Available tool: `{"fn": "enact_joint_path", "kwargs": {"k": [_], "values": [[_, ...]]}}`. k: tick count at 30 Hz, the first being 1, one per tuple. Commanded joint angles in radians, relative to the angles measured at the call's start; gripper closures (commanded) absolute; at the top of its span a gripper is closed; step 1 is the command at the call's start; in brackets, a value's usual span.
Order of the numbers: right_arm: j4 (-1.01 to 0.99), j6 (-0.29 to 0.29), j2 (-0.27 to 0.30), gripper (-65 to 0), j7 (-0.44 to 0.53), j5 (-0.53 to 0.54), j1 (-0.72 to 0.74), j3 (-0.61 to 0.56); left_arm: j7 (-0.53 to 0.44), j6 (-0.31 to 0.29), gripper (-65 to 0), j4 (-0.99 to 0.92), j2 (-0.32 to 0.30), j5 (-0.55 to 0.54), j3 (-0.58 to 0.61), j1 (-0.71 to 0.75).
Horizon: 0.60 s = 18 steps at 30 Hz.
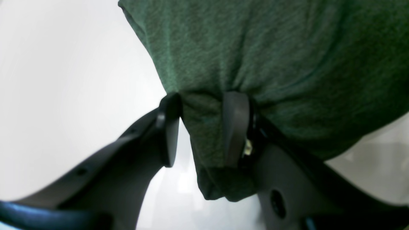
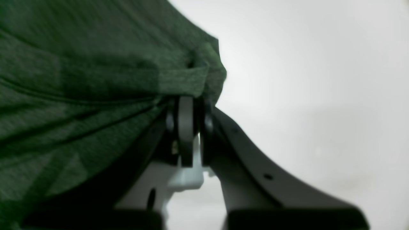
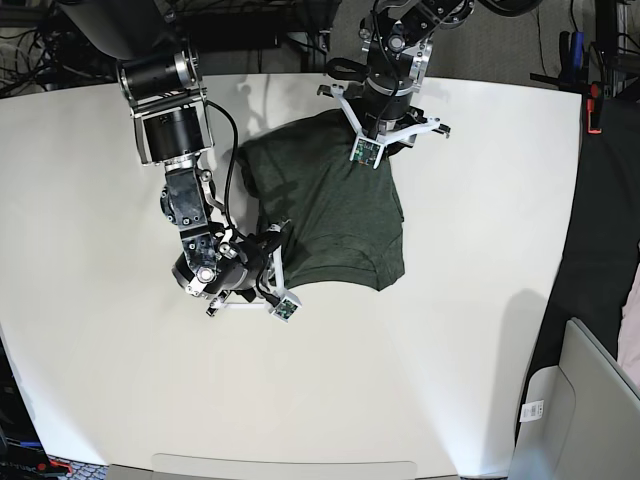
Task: Fold the T-shirt properly
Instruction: 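Fold the held edge inward toward the left gripper with the right gripper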
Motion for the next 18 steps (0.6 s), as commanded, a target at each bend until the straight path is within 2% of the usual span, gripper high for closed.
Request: {"fn": "enact_joint_path", "kwargs": {"k": [1, 5, 11, 13, 18], "values": [[0.025, -0.002, -0.003, -1.1, 0.010, 0.008, 0.032, 0.003, 0.020, 0.003, -20.2, 0.009, -0.004, 0.000, 0.001, 0.006], [0.125, -0.002, -0.003, -1.2, -0.010, 0.009, -0.017, 0.003, 0.020, 0.003, -20.2, 0.011, -0.005, 0.000, -0.007, 0.006], [0.441, -0.002, 0.024, -1.3, -0.010, 0.015, -0.157, 0.003, 0.020, 0.004, -20.2, 0.028, -0.005, 0.002, -0.010, -0.017], [0.514, -0.002, 0.029, -1.3, -0.013, 0.055, -0.200, 0.003, 0.020, 0.004, -20.2, 0.032, -0.001, 0.002, -0.010, -0.031], [0.611, -0.002, 0.026, -1.3, -0.122, 0.149, -0.292, 0.048, 0.026, 0.004, -20.2, 0.048, -0.002, 0.002, -0.010, -0.045]]}}
